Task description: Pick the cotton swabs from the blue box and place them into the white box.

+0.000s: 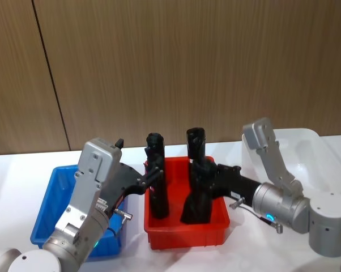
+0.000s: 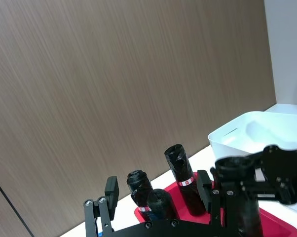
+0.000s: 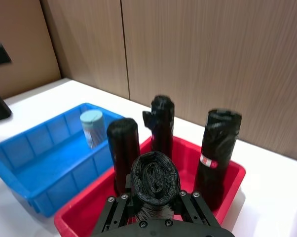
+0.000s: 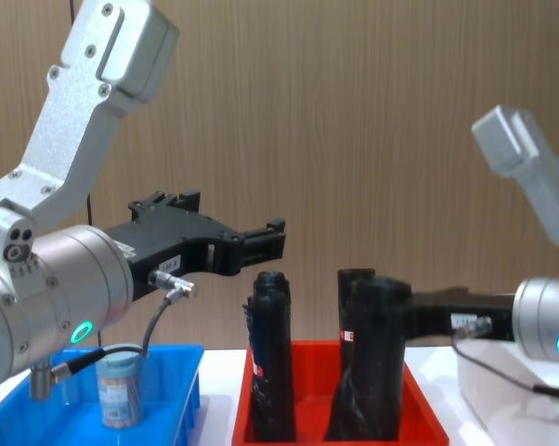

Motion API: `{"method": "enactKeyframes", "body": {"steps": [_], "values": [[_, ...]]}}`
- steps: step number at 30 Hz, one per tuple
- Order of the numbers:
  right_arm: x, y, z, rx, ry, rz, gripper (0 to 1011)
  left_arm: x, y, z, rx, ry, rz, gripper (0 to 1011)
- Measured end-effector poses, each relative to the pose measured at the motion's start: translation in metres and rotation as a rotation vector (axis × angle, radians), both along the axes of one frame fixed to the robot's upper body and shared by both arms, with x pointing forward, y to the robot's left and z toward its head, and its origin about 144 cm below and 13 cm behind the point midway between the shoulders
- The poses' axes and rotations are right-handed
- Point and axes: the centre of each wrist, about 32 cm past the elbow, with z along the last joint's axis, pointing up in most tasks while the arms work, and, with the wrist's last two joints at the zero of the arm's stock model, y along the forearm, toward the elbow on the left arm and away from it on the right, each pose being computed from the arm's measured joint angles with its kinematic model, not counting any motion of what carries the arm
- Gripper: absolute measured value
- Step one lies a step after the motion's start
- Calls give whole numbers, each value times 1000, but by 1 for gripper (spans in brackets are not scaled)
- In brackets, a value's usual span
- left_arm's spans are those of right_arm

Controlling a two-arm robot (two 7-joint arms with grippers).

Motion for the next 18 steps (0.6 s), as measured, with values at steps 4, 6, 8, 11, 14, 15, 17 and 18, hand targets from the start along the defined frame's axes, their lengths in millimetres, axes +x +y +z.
{"method": "enactKeyframes", "body": {"steps": [4, 6, 8, 11, 14, 15, 17, 18], "values": [[-3, -1, 12, 12, -32, -10, 376, 0, 0, 0, 0, 0, 0, 1004], [-3, -2, 17, 18, -46, -16, 364, 0, 0, 0, 0, 0, 0, 1004], [-4, -3, 21, 22, -58, -23, 358, 0, 0, 0, 0, 0, 0, 1004], [-5, -7, 31, 31, -84, -42, 356, 0, 0, 0, 0, 0, 0, 1004], [-6, -12, 39, 37, -106, -64, 357, 0, 0, 0, 0, 0, 0, 1004], [-6, -15, 43, 39, -119, -77, 356, 0, 0, 0, 0, 0, 0, 1004], [-6, -18, 47, 39, -133, -92, 356, 0, 0, 0, 0, 0, 0, 1004], [-6, -22, 51, 39, -144, -107, 356, 0, 0, 0, 0, 0, 0, 1004]]}}
